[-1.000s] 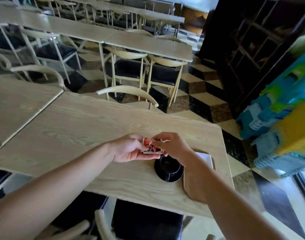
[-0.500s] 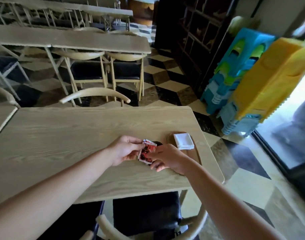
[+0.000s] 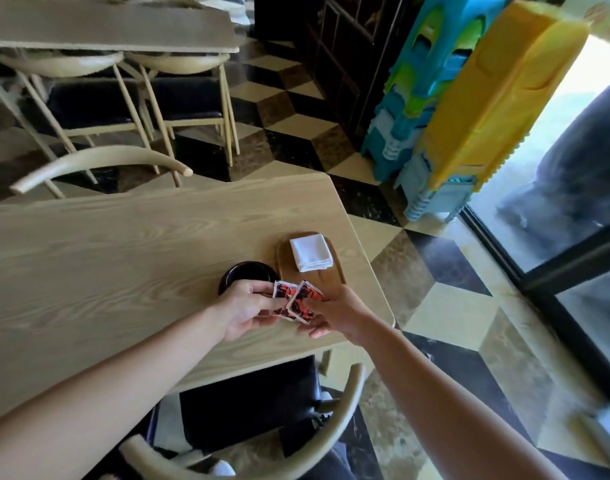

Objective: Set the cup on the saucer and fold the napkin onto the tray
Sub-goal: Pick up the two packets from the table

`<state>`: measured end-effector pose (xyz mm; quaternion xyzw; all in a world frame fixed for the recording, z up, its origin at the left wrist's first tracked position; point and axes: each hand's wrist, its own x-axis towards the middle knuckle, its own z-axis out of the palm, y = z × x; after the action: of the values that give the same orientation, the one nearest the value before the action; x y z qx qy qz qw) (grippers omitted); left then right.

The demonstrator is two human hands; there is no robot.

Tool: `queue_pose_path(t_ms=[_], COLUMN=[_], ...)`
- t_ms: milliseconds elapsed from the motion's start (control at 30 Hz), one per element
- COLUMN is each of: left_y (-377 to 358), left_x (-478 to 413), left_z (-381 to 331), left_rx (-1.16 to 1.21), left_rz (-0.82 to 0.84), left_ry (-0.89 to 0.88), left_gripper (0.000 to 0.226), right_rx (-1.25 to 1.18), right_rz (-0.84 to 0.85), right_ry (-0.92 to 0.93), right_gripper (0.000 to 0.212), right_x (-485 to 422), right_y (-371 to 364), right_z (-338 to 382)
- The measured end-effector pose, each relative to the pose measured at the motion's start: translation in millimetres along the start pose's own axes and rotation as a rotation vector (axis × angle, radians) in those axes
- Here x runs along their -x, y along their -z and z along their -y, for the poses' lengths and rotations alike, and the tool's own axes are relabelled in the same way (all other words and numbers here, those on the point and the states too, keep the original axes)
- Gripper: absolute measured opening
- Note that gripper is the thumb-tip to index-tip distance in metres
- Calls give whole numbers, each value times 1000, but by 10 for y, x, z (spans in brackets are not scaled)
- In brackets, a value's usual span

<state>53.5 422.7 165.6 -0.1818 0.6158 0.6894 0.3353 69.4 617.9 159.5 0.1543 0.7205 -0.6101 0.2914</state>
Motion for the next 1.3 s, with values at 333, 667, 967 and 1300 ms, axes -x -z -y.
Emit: queue_pose_path(t_ms=[333,667,967,1300], left_y=[-647,-817,-721,-767], left_x=[-773,-1529,-1764,-1822], left_z=[263,621,712,729], left_rx=[93,-42,-290,-924], left_rz=[-201,-444,-625,-642], left_ry=[95,104,40,-117], left_gripper=[21,30,23,22], right_rx=[96,444,684,825], right_rz=[-42,78,46,-76], right_ry=[-175,-164,-97,-10], right_gripper=[19,29,21,26], right_x=[-623,-1355,-1728,-1743], right_y=[1283,1500,1153,1076], right_z=[-368,-495,-647,-702])
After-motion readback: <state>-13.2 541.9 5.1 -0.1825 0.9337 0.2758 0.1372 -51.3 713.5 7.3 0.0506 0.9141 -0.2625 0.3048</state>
